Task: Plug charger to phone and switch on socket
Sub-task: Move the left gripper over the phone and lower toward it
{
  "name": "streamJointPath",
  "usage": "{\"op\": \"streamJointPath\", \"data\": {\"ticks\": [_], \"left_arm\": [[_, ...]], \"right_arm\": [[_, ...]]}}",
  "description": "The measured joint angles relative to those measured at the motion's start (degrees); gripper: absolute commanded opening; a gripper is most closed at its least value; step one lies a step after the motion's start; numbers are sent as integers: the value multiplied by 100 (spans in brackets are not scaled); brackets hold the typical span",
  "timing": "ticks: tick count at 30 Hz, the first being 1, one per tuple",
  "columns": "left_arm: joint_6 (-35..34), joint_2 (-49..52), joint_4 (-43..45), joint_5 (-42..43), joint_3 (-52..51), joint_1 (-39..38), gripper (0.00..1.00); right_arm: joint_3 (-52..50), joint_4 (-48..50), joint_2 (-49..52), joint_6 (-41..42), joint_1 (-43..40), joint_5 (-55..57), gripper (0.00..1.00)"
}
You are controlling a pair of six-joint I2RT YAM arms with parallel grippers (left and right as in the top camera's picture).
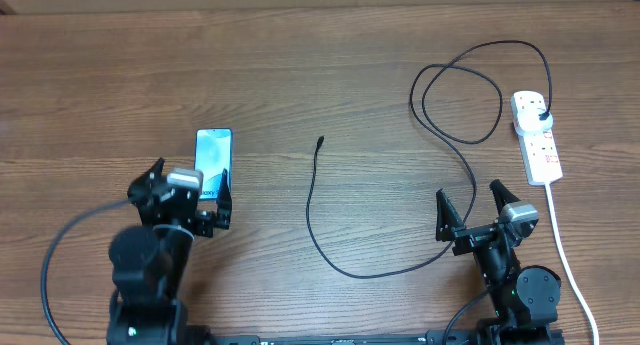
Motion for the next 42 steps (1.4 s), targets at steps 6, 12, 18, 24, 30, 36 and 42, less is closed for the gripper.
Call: {"op": "streamJointPath", "data": {"ticks": [6,12,18,24,30,36,42], "left_arm": [[-20,1207,-732,190,1139,0,99],[-24,2284,-1519,518,2288,0,100],[-116,3307,-2524,778,3467,0,100],[-149,4356,-3711,887,4627,0,100],[-151,4754,-4002,1051,4892,0,100],[-151,4802,-4157,1126,4892,0,100],[-151,4802,-4199,1137,4892,0,99]], "right_arm": [[0,-2,-4,-4,2,0,100],[0,-2,-4,0,0,-2,100],[0,-2,-4,0,0,-2,100],[0,0,-4,-2,2,-2,100],[0,-2,-4,-2,2,-2,100],[0,0,-4,-2,0,0,100],[0,-2,-4,-2,2,0,100]]}}
